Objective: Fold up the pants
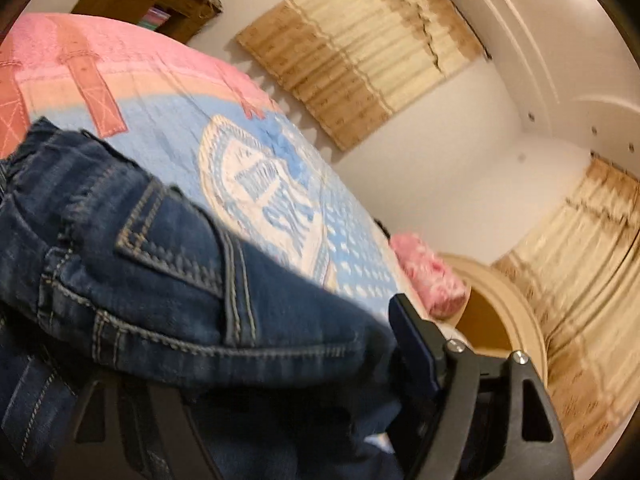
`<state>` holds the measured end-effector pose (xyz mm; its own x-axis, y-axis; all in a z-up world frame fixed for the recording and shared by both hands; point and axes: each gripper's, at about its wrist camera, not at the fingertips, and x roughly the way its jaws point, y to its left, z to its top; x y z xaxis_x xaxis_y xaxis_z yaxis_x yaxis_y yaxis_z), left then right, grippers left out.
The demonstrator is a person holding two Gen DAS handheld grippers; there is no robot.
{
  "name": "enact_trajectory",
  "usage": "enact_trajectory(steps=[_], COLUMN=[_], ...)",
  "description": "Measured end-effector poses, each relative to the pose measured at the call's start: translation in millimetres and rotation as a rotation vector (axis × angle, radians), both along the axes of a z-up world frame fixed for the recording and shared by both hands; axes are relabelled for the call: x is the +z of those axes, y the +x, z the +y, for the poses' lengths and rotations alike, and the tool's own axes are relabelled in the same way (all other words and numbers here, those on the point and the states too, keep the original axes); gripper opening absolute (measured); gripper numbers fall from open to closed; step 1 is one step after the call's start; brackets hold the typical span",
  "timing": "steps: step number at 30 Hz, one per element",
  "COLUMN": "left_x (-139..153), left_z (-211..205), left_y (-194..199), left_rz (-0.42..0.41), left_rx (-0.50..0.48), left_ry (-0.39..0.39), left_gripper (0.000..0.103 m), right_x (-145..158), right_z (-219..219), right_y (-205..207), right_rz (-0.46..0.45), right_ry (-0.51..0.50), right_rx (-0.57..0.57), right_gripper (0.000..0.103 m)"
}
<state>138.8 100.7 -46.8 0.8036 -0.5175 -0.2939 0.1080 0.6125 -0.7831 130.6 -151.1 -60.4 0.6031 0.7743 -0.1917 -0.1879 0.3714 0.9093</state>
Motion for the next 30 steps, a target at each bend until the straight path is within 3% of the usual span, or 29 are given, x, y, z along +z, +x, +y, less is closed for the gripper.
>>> enact_trajectory(steps=[2, 4, 6, 8, 12, 14, 16, 17, 20, 23, 26, 30], left_x=[6.0, 13.2, 17.7, 19.1, 21.4, 23.6, 26.1, 27.5, 34.5, 41.9, 43.1, 43.2], left_z=[2.0, -0.4, -1.2, 0.9, 7.2, 6.1, 7.4, 9.0, 16.0, 21.0, 22.2, 22.4], left_y=[-2.6, -3.1, -2.1, -1.0, 0.6, 0.2, 0.1, -0.2, -4.9, -10.6, -14.9, -22.3], left_rz=[-0.033, -0.052, -0.055, -0.058, -0.073, -0.077, -0.08, -0.081, -0.104, -0.132, -0.132, -0.142], left_rx=[0.01, 0.0, -0.025, -0.033, -0.053, -0.061, -0.073, -0.075, -0.077, -0.078, -0.08, -0.083], left_ry=[0.016, 0.075, 0.121, 0.132, 0.127, 0.142, 0.138, 0.13, 0.119, 0.124, 0.114, 0.116], left_gripper=[0.062, 0.035, 0.014, 0.012, 0.011, 0.011, 0.01, 0.01, 0.01, 0.01, 0.01, 0.01], right_x=[-6.6, -12.3, -13.8, -11.2, -10.6, -5.4, -1.4, 0.2, 8.3, 17.5, 21.7, 14.7], right_z=[2.9, 11.4, 19.8, 25.1, -10.1, -50.1, -88.4, -114.6, -205.8, -273.1, -331.9, -369.9], right_y=[-5.5, -10.6, -14.1, -19.0, -30.5, -43.9, -55.0, -63.2, -82.2, -83.7, -66.2, -23.5], right_rz=[0.013, 0.018, 0.004, -0.015, 0.005, -0.012, -0.011, -0.006, 0.038, 0.088, 0.188, 0.305], right_ry=[0.014, 0.014, -0.008, -0.075, -0.07, -0.097, -0.119, -0.125, -0.154, -0.177, -0.215, -0.252], right_rx=[0.0, 0.016, 0.032, 0.033, -0.032, -0.134, -0.234, -0.311, -0.518, -0.619, -0.654, -0.633], right_gripper=[0.008, 0.008, 0.008, 0.008, 0.009, 0.03, 0.087, 0.091, 0.091, 0.091, 0.091, 0.089])
